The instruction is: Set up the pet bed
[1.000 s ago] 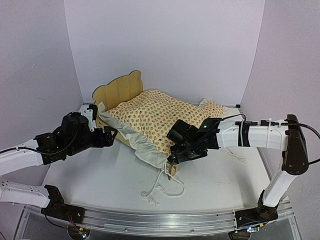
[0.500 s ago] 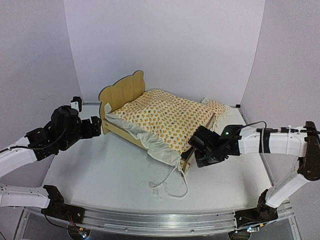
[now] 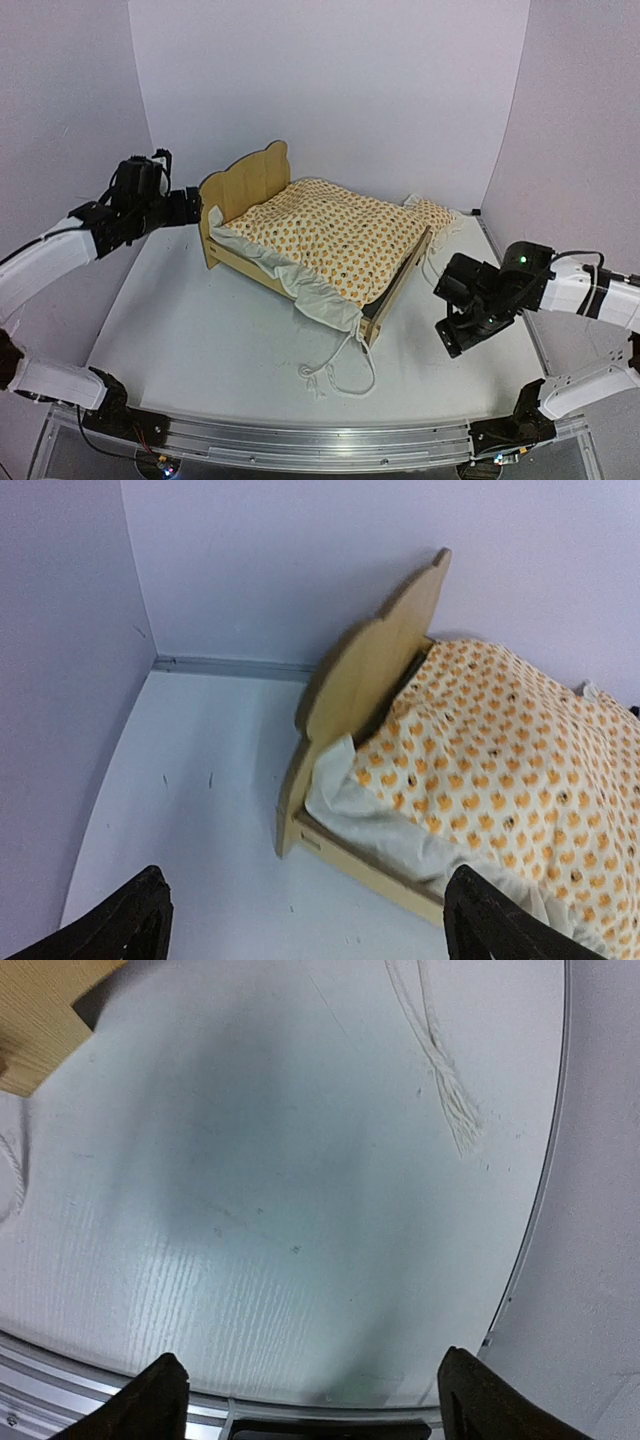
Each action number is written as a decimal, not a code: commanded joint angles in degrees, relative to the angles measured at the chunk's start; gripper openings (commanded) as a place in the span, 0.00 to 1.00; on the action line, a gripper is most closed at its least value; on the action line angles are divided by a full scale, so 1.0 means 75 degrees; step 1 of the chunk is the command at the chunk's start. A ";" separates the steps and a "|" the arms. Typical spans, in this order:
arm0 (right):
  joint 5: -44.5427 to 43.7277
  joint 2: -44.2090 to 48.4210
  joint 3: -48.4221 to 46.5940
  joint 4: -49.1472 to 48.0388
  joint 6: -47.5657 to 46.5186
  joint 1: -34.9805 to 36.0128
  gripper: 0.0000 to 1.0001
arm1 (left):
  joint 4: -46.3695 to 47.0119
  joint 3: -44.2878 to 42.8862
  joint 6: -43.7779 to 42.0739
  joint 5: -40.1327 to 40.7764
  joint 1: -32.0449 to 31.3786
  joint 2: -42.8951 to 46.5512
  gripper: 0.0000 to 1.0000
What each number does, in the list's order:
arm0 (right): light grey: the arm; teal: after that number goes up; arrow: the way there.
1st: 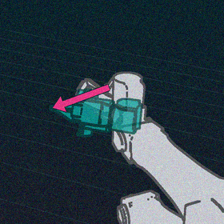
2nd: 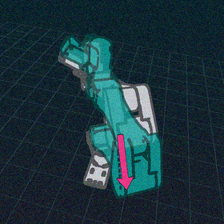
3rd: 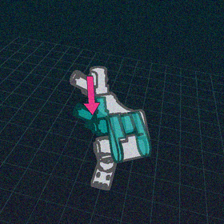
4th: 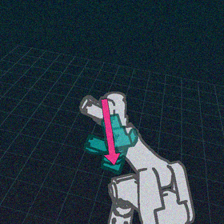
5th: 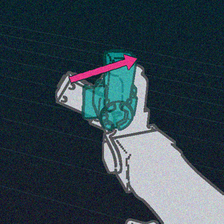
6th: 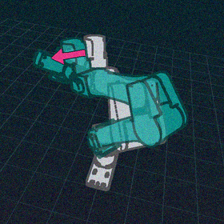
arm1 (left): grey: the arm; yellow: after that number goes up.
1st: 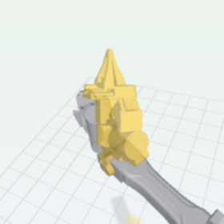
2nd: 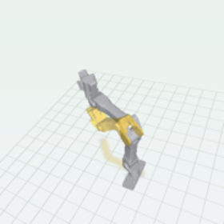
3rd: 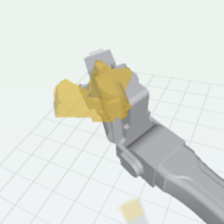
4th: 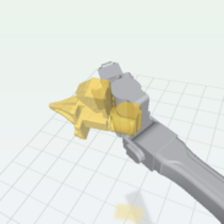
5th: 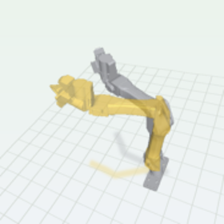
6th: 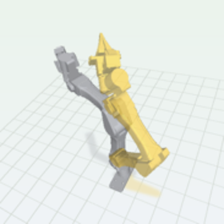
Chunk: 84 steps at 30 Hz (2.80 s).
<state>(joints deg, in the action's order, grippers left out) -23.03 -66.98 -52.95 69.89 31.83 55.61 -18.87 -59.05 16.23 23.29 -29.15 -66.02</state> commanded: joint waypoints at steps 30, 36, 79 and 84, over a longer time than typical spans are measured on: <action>0.2854 0.0050 -0.1685 -0.1826 -0.0164 -0.2422 0.98 | -0.1925 -0.9291 -0.3741 -0.5499 0.1939 -0.7671 0.18; 0.2850 0.0122 -0.1683 -0.1836 -0.0173 -0.2423 0.98 | -0.2140 -0.8780 -0.3787 -0.5124 0.1760 -0.7177 0.05; 0.2580 -0.8648 -1.0283 -0.3470 -0.7106 0.0802 0.83 | -0.2292 -0.0633 -0.0019 -0.6524 0.0719 0.2220 0.80; 0.2167 -0.8923 -1.0172 -0.3518 -0.6588 0.0801 0.78 | -0.1425 -0.0570 0.0808 -0.6762 0.0720 0.2771 0.79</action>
<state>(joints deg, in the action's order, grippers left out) -3.75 -133.88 -127.13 45.15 -18.57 61.65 -38.46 -61.36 16.40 -23.99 -23.90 -48.27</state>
